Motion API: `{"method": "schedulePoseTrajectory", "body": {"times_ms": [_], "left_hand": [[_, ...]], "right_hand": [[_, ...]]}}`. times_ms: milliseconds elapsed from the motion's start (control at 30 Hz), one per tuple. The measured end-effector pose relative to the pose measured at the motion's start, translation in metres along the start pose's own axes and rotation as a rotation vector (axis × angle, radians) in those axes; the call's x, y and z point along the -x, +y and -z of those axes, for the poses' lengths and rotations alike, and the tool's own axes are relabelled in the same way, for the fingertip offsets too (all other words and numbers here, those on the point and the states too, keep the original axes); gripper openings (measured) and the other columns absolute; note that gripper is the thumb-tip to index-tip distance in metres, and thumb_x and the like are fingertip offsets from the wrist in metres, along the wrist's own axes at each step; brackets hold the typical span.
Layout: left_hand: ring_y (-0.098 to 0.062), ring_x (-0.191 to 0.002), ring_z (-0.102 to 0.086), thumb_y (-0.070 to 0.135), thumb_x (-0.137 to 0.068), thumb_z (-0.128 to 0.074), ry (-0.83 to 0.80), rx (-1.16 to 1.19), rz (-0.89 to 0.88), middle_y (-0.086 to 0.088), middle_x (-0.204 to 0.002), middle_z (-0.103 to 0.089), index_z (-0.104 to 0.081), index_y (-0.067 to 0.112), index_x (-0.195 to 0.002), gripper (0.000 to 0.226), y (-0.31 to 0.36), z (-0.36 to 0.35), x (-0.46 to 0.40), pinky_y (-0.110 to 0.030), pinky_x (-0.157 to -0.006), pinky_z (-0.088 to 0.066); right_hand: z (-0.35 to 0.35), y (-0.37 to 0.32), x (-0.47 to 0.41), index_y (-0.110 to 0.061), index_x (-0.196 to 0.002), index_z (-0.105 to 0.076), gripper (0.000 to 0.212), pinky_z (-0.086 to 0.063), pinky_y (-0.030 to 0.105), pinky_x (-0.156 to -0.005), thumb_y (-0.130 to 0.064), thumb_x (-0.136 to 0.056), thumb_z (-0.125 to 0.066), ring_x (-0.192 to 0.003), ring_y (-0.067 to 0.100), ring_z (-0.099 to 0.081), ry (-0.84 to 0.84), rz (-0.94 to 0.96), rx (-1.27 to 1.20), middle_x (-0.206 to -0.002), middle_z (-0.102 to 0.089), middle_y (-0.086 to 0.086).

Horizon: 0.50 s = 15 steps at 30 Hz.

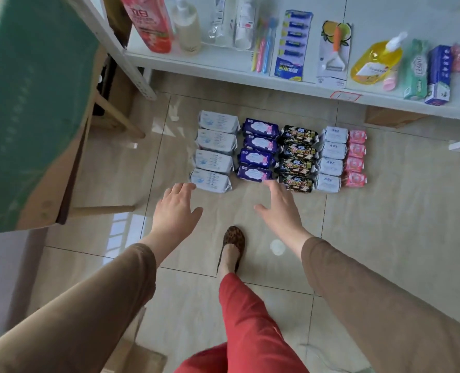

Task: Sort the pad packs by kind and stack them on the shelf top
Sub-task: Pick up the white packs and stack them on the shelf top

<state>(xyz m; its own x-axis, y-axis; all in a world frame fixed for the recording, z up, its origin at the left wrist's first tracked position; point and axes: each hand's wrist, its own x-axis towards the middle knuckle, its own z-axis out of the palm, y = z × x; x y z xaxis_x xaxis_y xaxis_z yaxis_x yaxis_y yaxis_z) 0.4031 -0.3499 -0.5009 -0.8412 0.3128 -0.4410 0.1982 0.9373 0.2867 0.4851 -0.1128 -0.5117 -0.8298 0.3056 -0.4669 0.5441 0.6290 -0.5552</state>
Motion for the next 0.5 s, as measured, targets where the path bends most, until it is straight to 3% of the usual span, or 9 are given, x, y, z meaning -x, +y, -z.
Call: {"method": "schedulePoseTrajectory", "body": {"times_ms": [233, 500], "left_hand": [[-0.029, -0.122, -0.046, 0.03, -0.086, -0.065, -0.082, -0.036, -0.024, -0.004, -0.133, -0.05, -0.044, 0.019, -0.136, 0.055, -0.059, -0.025, -0.086, -0.042, -0.093, -0.045], [-0.03, -0.117, -0.047, 0.02, -0.084, -0.067, -0.132, -0.076, -0.215, -0.008, -0.133, -0.049, -0.047, 0.015, -0.136, 0.057, -0.105, -0.096, -0.194, -0.042, -0.091, -0.044]], "right_hand": [[-0.082, -0.014, -0.085, -0.018, -0.142, -0.039, 0.063, -0.039, 0.036, -0.101, -0.025, -0.088, -0.07, -0.129, 0.028, -0.041, -0.091, -0.021, 0.039, -0.139, -0.048, 0.008], [-0.176, 0.026, -0.156, -0.018, -0.145, -0.035, 0.074, -0.043, 0.039, -0.097, -0.018, -0.083, -0.075, -0.126, 0.03, -0.045, -0.137, -0.051, 0.147, -0.14, -0.044, 0.009]]}}
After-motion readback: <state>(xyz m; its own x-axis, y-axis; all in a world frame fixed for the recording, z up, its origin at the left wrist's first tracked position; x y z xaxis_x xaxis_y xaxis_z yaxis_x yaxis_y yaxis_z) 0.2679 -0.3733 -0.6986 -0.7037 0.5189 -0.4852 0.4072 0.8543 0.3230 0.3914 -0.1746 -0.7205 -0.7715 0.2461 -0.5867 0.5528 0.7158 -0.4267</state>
